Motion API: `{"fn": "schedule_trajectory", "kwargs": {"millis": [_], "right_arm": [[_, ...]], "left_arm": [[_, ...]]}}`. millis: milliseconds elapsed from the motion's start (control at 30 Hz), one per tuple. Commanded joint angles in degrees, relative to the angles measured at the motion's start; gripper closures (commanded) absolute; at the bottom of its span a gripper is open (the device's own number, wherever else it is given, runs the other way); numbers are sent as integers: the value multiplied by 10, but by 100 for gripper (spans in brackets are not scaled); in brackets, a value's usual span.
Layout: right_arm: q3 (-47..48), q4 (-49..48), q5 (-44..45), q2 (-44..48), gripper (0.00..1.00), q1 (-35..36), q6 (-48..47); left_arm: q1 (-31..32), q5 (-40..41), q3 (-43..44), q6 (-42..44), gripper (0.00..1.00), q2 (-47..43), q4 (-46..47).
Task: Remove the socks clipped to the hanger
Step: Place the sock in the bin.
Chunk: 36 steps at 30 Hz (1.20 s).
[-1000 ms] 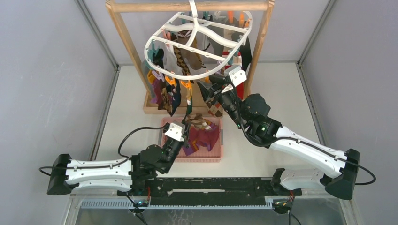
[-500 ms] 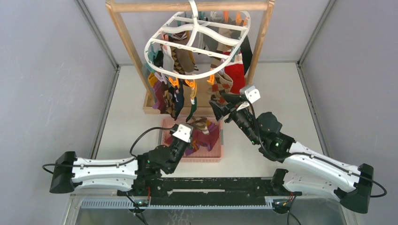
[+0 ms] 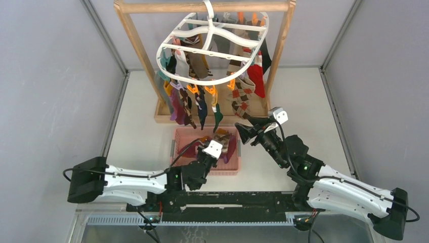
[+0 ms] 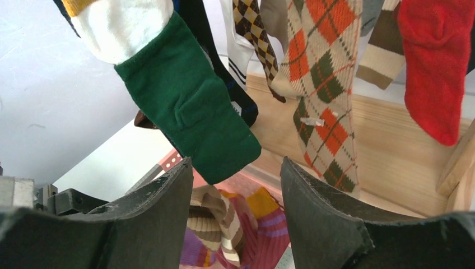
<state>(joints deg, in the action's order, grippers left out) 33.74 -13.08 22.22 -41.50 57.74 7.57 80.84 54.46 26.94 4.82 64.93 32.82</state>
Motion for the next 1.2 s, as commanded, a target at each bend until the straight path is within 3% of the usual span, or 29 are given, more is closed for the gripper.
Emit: {"fn": "schedule_trajectory", "kwargs": {"millis": [0,100,267,633,833,1033,1100,1167], "right_arm": [[-8,-8,9,6,34,-4,22],[-12,-8,9,2,34,-5,24],[-15,-6,10,-5,34,-6,25],[-17,-8,-8,-12,33,-5,22],[-17,-6,-7,-24,34,-4,18],[-21,29,58,-60,33,-16,50],[-28,45,67,-70,31,-35,77],[-45,45,41,-74,29,-63,104]], "left_arm": [[2,2,-10,-43,86,32,45],[2,0,-5,-59,49,62,45],[3,2,-14,-81,27,59,35],[44,14,-34,-78,21,-33,-6],[74,64,-41,-69,21,-83,-36],[74,94,-70,-82,23,-149,-61],[74,110,-76,-82,22,-167,-71],[73,134,-84,-82,14,-191,-77]]}}
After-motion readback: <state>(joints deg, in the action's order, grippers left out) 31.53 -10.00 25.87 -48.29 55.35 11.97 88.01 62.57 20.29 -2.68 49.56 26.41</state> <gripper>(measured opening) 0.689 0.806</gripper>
